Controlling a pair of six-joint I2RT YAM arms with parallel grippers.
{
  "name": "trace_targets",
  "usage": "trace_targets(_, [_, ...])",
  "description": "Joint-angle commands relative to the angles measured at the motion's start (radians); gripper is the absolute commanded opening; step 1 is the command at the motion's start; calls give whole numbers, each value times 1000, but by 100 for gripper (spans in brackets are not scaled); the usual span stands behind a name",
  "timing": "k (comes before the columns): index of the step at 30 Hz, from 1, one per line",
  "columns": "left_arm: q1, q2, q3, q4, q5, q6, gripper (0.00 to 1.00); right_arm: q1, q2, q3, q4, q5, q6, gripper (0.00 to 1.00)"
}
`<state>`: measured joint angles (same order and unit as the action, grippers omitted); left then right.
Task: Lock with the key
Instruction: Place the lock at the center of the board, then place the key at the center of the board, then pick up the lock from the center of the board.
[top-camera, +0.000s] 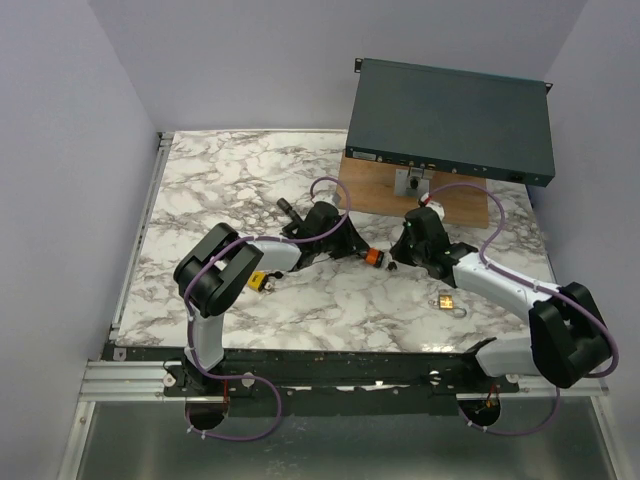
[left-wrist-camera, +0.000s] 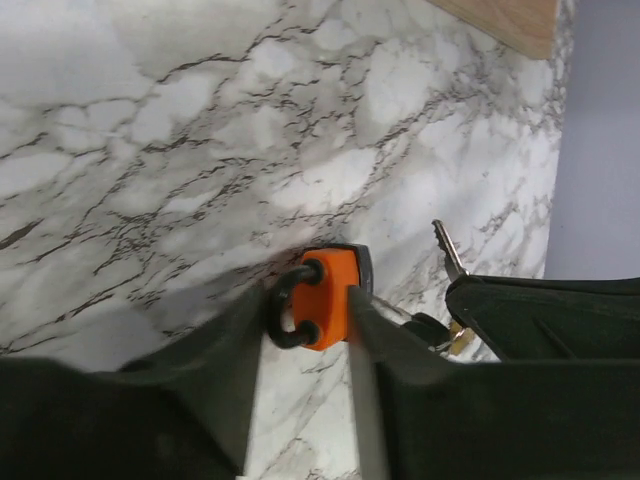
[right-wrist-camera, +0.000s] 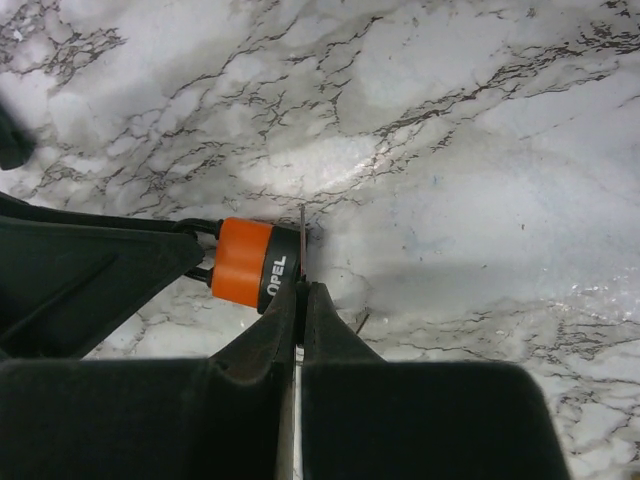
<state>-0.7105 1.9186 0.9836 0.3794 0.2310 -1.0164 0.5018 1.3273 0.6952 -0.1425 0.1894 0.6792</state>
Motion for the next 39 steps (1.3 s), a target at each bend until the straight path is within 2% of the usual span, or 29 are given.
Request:
trace_targets(1, [-7, -10, 18, -89, -72, 31, 45, -7, 34, -13, 47, 5, -2, 1])
trace_targets(5, [-6, -56, -2, -109, -88, 65, 66, -7, 63, -5, 53, -11, -21, 1])
trace_targets(7, [-6, -89, -6, -143, -102, 94, 71, -7, 71, -2, 61, -18, -29, 1])
trace_targets(11, [-4, -183, -13, -222, -139, 153, 82, -5, 98, 15, 72, -37, -32, 1])
trace_targets(18, [-2, -387, -70, -348, -203, 204, 91, -3, 154, 68, 59, -37, -47, 1])
trace_targets(19, [-2, -418, -81, -368, -214, 210, 93, -4, 156, 70, 57, -34, -50, 2])
trace_targets(22, [-1, -504, -107, -441, -264, 228, 96, -3, 136, 76, 50, -27, -61, 16])
trace_targets(29, [57, -720, -193, -569, -301, 198, 97, 5, 90, 130, -26, -20, -94, 47])
trace_targets(33, [97, -841, -232, -663, -341, 161, 97, 64, 70, 175, -77, 11, -105, 51])
trace_targets(39, [214, -1021, -293, -834, -363, 101, 97, 262, 163, 289, -101, 3, -88, 54])
